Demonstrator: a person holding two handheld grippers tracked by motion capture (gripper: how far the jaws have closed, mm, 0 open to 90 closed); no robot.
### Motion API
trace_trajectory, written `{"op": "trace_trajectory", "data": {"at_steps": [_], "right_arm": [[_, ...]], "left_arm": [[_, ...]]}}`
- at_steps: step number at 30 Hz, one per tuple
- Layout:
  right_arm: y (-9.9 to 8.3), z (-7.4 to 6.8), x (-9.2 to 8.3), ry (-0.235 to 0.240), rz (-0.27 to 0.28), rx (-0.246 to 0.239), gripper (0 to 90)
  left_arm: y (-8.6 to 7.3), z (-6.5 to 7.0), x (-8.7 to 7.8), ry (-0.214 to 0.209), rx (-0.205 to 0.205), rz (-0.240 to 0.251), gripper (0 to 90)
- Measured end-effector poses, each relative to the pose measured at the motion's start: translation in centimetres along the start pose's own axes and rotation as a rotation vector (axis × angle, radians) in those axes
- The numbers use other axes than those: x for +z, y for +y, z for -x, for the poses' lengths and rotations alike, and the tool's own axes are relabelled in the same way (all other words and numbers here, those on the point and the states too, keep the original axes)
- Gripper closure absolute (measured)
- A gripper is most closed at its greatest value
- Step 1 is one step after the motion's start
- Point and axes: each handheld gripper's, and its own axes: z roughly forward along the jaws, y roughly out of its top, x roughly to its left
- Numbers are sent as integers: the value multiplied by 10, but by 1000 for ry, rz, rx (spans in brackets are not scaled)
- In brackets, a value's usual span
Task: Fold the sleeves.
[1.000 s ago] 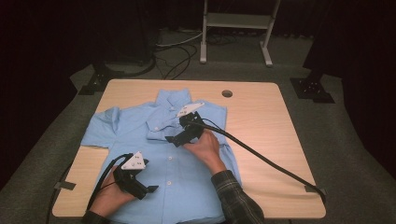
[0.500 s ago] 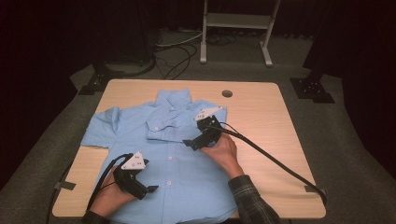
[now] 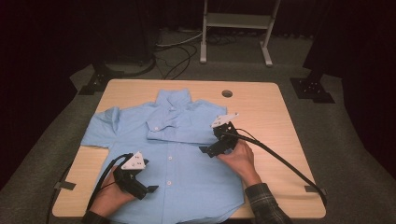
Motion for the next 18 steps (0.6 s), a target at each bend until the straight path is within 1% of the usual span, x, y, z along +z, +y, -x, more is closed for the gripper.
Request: {"op": "trace_trajectory", "data": {"at_steps": [1,2,3,6,7,9,11,14,15,18], "right_arm": [[-5,0,-1,17,5,5,0],[-5,0,-1,17,5,5,0],[-10,0,-1,19,-6,5,0],[-16,-4,0,-1,-64,-20,0],[-19,-5,0,2,-63,-21,0],[-24,-4,-2,13,-53,-5,0],[-29,-2,-4,5,-65,0,0],[-34,0,-6,17,-61,15,0],[-38,0,-6,10,-73,14,0],[-42,1,-5,1,-90,10,0]], "left_arm": [[0,0,0,0,0,0,0],[0,0,0,0,0,0,0],[0,0,0,0,0,0,0],[0,0,0,0,0,0,0],[0,0,0,0,0,0,0],[0,0,0,0,0,0,0],[0,0,0,0,0,0,0],[0,0,0,0,0,0,0],[0,0,0,0,0,0,0],[0,0,0,0,0,0,0]]}}
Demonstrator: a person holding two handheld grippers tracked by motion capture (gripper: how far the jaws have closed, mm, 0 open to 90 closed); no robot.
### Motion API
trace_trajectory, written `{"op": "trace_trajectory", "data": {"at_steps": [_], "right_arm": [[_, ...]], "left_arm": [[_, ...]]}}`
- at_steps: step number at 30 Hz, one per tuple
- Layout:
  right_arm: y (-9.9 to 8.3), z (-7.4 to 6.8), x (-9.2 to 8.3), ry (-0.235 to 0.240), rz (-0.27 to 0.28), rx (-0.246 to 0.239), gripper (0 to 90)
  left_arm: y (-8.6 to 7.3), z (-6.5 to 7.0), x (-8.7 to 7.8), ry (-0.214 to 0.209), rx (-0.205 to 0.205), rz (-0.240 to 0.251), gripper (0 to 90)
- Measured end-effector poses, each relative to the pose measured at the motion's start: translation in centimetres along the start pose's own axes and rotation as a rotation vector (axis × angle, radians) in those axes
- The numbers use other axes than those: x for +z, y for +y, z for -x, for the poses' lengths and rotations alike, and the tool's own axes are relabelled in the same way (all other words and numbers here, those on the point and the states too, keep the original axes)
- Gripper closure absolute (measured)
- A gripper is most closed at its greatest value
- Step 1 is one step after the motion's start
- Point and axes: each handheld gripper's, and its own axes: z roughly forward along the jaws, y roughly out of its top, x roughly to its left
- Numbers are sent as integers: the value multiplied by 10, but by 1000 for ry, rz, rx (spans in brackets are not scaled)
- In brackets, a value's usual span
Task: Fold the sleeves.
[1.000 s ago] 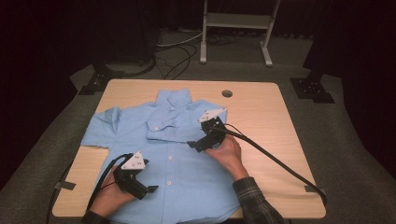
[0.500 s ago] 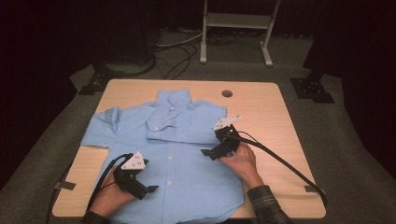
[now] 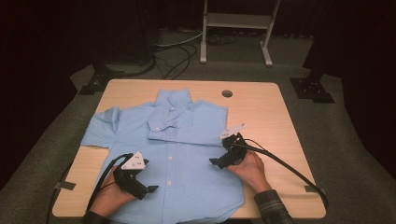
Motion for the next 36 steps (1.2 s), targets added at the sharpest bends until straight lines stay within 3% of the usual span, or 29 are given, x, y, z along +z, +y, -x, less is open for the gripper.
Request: {"op": "trace_trajectory", "data": {"at_steps": [7,36], "right_arm": [[-2,-3,2,-23,-1,-25,0],[-6,5,-4,-10,-40,-28,0]], "left_arm": [[0,0,0,0,0,0,0],[0,0,-3,-2,-22,2,0]]}}
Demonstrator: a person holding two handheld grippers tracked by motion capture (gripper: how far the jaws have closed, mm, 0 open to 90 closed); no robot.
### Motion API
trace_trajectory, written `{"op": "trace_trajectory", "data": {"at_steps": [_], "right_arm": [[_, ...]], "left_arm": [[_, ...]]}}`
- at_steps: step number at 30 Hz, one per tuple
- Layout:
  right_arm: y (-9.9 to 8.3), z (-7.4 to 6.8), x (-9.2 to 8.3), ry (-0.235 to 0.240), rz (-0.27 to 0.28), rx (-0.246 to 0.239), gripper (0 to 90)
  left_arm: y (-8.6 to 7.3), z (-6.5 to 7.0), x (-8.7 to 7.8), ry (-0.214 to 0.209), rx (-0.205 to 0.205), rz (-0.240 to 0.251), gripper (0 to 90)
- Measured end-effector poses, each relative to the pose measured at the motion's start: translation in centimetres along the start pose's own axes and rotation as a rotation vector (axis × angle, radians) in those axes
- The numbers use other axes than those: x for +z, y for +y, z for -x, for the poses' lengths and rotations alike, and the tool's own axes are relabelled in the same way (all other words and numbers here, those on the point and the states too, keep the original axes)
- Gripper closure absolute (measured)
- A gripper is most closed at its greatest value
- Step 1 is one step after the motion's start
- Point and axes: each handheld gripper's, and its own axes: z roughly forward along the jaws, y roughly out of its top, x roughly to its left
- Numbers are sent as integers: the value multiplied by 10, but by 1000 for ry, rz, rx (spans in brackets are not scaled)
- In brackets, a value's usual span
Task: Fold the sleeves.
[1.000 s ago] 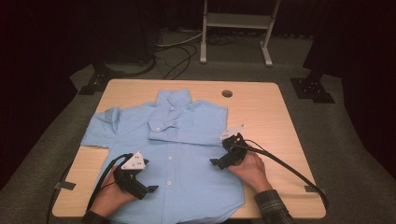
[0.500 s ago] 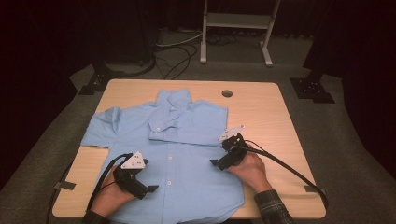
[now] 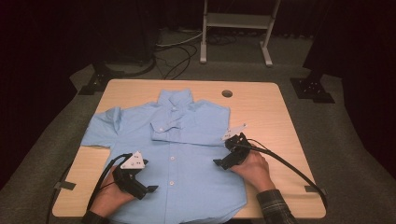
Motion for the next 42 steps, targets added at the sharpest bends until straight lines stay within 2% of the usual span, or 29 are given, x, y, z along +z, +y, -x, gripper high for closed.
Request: {"op": "trace_trajectory", "data": {"at_steps": [11,24,42], "right_arm": [[-11,13,-10,-4,-24,8,0],[-25,26,-21,-18,-24,20,0],[-46,45,-40,-51,-55,64,0]], "left_arm": [[-2,-2,-4,9,-10,7,0],[-2,-2,-3,10,-12,8,0],[-2,-2,-5,15,-14,9,0]]}}
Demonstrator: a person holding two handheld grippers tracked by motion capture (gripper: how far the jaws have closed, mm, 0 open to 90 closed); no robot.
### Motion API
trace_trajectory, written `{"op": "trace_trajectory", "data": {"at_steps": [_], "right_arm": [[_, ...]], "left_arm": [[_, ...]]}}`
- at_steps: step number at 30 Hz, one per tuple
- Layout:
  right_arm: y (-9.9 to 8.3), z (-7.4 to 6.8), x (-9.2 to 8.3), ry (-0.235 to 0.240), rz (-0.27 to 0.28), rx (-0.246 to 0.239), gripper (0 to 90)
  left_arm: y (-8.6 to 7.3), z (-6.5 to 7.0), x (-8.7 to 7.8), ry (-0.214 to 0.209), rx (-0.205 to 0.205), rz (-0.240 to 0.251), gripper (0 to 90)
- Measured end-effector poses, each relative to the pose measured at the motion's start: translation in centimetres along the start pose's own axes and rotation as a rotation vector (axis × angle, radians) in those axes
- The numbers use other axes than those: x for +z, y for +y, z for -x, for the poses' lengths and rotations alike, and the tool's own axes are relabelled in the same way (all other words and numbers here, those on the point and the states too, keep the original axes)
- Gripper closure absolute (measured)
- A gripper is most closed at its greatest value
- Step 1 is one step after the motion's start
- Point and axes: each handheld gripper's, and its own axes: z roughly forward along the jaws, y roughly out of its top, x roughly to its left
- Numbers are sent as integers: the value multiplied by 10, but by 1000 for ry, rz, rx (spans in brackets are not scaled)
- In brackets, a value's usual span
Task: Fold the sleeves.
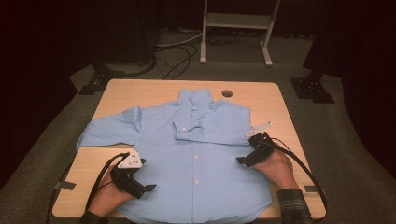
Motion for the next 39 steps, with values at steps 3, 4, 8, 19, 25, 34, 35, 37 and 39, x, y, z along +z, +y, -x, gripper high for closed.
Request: {"op": "trace_trajectory", "data": {"at_steps": [3,4,8,19,25,34,35,37,39], "right_arm": [[-4,4,-3,-2,-1,3,0],[-5,5,-4,-3,-3,3,0],[-10,9,-8,-5,-7,5,0],[-30,26,-21,-21,-12,35,0],[-39,34,-28,-35,-17,53,0],[-55,48,-39,-46,-9,72,0],[-56,49,-39,-47,-9,72,0],[-58,50,-40,-49,-9,75,0],[-59,51,-41,-49,-5,74,0]], "left_arm": [[0,0,-1,1,-1,3,0],[0,0,-1,1,0,2,0],[0,0,-1,0,-1,6,0],[1,1,-1,6,-2,4,0],[3,2,0,17,12,-6,0],[3,2,0,12,13,-8,0],[3,2,0,12,11,-9,0],[3,2,0,11,12,-9,0],[3,2,1,12,12,-11,0]]}}
